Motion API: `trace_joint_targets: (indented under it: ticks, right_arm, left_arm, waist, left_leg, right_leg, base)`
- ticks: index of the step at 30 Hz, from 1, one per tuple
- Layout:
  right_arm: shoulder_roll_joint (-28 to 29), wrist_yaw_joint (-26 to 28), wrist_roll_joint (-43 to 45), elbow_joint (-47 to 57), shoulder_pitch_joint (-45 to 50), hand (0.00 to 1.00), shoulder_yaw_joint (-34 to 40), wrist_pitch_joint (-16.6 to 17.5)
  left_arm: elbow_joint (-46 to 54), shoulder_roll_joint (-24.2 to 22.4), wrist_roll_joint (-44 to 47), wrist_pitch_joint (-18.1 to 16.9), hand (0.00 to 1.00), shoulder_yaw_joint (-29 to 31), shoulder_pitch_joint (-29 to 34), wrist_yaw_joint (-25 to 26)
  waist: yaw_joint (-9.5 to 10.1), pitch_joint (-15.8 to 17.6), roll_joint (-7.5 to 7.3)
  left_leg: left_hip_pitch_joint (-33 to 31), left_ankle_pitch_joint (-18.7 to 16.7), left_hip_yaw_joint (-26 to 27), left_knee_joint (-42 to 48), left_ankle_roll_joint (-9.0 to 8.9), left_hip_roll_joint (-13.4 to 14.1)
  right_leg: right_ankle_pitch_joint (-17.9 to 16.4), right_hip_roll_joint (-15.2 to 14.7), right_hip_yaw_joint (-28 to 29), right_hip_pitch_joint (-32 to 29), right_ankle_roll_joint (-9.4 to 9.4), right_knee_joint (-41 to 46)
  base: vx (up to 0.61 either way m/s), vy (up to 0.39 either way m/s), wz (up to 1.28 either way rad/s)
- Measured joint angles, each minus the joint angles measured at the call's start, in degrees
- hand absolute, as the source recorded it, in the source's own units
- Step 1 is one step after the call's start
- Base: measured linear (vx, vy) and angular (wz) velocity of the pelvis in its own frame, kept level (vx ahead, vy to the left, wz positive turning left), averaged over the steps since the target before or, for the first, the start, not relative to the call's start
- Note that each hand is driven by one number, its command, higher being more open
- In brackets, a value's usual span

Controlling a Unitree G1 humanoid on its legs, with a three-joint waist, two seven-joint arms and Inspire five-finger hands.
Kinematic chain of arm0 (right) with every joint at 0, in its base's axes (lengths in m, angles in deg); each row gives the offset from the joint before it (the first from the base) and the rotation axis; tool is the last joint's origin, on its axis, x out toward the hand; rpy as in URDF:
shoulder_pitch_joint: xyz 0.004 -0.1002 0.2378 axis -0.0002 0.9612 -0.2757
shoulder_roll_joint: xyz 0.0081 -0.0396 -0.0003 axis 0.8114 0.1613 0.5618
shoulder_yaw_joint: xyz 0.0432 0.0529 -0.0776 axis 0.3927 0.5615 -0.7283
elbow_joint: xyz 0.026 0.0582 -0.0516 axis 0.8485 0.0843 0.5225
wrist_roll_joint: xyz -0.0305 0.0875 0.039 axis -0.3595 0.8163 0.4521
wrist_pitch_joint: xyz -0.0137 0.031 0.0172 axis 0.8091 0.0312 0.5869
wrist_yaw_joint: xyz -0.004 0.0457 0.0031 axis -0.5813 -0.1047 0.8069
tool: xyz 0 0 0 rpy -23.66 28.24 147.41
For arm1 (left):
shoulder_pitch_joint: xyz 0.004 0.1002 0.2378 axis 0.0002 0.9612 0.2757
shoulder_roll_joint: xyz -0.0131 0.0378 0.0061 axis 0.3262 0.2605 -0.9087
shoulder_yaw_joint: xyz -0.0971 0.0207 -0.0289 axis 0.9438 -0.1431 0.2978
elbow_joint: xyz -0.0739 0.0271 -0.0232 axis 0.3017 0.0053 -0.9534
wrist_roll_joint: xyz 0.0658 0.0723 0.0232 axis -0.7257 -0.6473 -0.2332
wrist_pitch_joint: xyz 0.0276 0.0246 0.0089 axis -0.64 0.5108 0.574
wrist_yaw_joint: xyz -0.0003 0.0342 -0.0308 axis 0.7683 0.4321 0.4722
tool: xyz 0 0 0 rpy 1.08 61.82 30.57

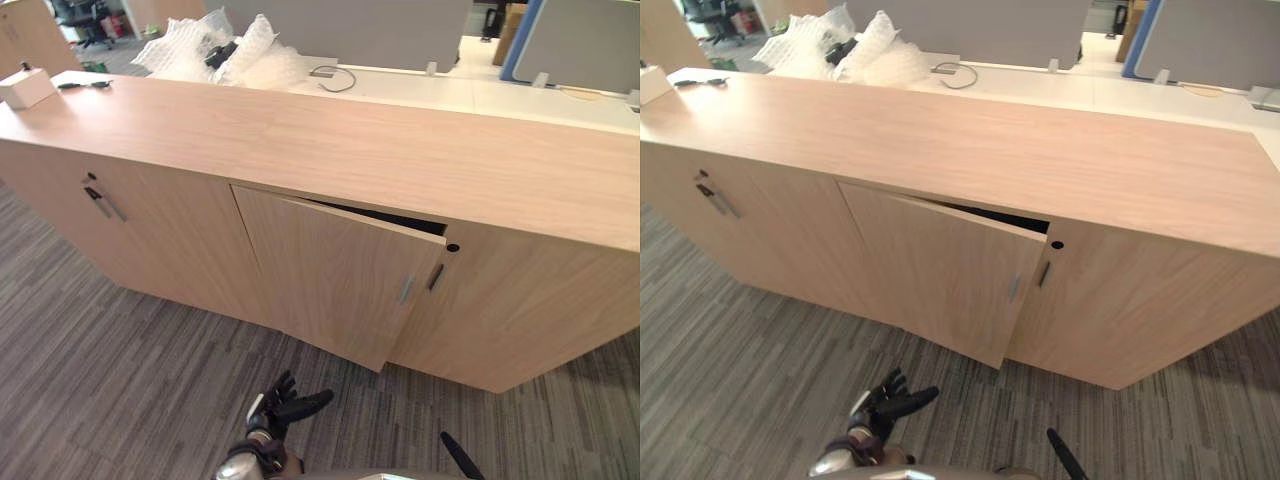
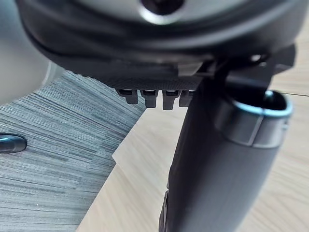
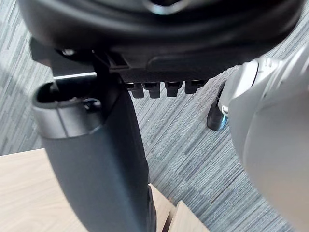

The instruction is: Walk over to the cabinet, pick up the folder, carry it to the office cabinet, place the folder inside the office cabinet, then close the office cabinet door

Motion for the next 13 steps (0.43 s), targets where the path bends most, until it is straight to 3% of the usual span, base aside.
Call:
trace_joint_targets:
  ticks: [1, 3, 8, 10, 12, 13]
  right_arm:
    - [0.2, 0.0, 0.0, 0.6, -0.3, 1.0, -1.3, 0.1]
    - [0.9, 0.5, -0.3, 1.8, 0.1, 1.0, -7.1, 0.4]
    - [1.8, 1.5, -2.4, 2.2, 3.4, 1.0, -9.2, 0.4]
    - [1.7, 1.7, -2.7, 2.2, 3.6, 1.0, -9.3, 0.4]
    - [0.8, 2.2, -4.2, 2.2, 3.6, 1.0, -9.4, 0.2]
    - [0.0, 2.2, -4.6, 2.2, 3.6, 1.0, -10.8, 0.2]
  left_arm:
    - [-0.5, 0.3, -0.1, 0.2, 1.0, 0.2, -0.2, -0.4]
    - [-3.3, 0.1, 0.3, -0.6, 1.0, 5.9, -0.9, -2.5]
    - [-14.5, 1.4, 0.1, -1.3, 1.0, 13.9, -2.5, -1.8]
    - [-17.2, 1.4, -0.2, -1.3, 1.0, 16.4, -2.5, -0.8]
    - [-19.1, 0.0, -0.6, -0.9, 1.0, 20.5, -1.8, -0.5]
    - [-19.3, -1.0, -1.1, -1.1, 1.0, 22.7, -1.3, -0.4]
  waist:
    - [0.13, 0.3, -0.47]
    - [0.37, 0.0, -2.45]
    - [0.49, -4.5, -4.25]
    - [0.55, -4.6, -4.42]
    - [1.25, -4.6, -3.15]
    - [2.25, -5.0, -2.37]
  left_leg:
    - [0.6, 0.6, 0.9, -1.0, 0.54, -0.5]
    - [2.8, 1.4, 4.7, -3.2, 0.94, -0.9]
    - [6.6, 3.8, 8.2, -10.4, 1.42, -2.3]
    - [8.5, 4.9, 9.4, -13.4, 1.55, -2.7]
    - [10.1, 5.6, 11.7, -15.7, 1.61, -2.0]
    - [10.9, 6.2, 13.6, -17.4, 1.51, -1.2]
  right_leg:
    - [0.1, -0.7, 0.7, 0.0, 0.19, 0.1]
    - [0.7, -1.9, 3.6, -0.2, 0.78, 0.2]
    - [1.1, -4.0, 6.0, -1.0, 1.13, -1.3]
    - [1.3, -4.4, 6.5, -1.0, 1.11, -1.5]
    - [2.9, -4.0, 5.2, -1.8, 1.47, -1.6]
    - [4.5, -3.6, 1.6, -2.9, 1.55, -1.6]
  base:
    - [-0.03, 0.144, -0.69]
    - [-0.06, 0.135, -0.65]
    - [0.04, 0.059, -0.32]
    - [0.1, 0.001, -0.22]
    - [0.07, -0.011, -0.56]
    - [0.06, -0.018, -0.55]
